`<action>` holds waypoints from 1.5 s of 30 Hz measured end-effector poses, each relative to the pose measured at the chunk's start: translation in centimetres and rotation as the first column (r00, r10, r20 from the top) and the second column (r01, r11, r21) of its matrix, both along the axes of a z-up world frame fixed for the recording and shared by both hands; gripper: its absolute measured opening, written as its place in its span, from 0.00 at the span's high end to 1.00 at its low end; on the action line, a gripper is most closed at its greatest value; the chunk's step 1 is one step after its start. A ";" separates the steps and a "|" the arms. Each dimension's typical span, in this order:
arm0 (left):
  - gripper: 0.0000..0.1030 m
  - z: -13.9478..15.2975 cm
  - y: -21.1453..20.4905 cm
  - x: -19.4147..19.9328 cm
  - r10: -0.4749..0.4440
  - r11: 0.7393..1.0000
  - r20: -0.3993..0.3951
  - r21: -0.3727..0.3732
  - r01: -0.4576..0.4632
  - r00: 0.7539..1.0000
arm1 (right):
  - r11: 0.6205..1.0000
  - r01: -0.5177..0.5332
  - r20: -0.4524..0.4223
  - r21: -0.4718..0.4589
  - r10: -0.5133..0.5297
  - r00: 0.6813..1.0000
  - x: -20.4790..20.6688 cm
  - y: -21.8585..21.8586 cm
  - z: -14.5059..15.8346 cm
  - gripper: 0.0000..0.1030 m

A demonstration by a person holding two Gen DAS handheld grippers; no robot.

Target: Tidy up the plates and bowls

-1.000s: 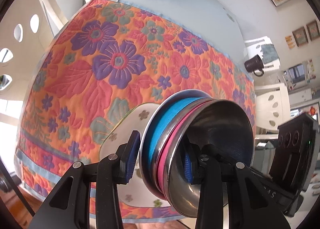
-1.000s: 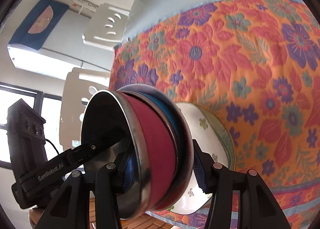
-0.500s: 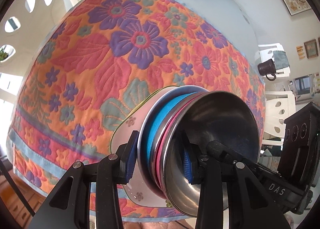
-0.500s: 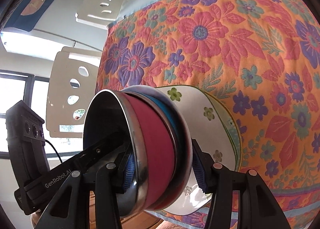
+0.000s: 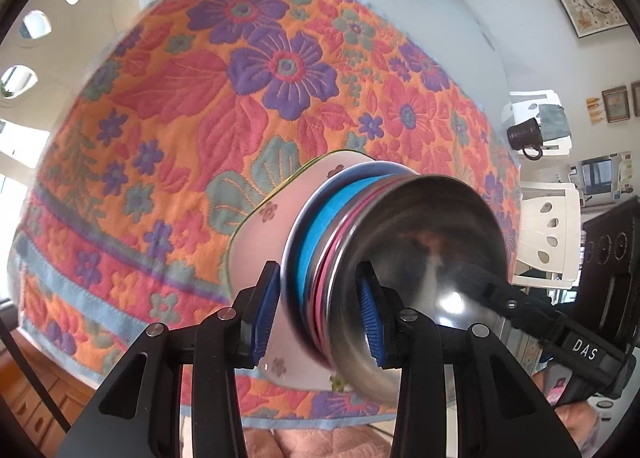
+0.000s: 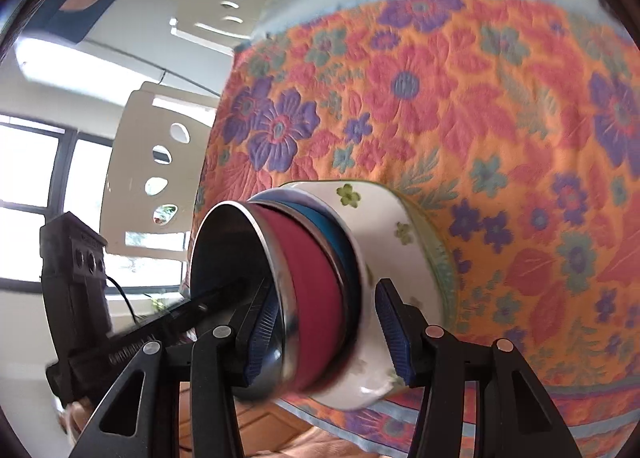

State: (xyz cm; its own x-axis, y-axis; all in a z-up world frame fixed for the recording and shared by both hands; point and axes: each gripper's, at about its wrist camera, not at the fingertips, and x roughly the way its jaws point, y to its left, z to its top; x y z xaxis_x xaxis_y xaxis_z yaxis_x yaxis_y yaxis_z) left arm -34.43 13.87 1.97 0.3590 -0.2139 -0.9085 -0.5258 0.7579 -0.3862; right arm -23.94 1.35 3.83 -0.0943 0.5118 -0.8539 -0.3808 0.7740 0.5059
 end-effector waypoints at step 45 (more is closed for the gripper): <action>0.01 4.4 -3.3 -3.2 -0.142 0.928 0.123 0.362 0.089 0.982 | 0.950 -0.229 0.402 -0.211 0.298 0.866 -7.8 3.4 2.5 0.00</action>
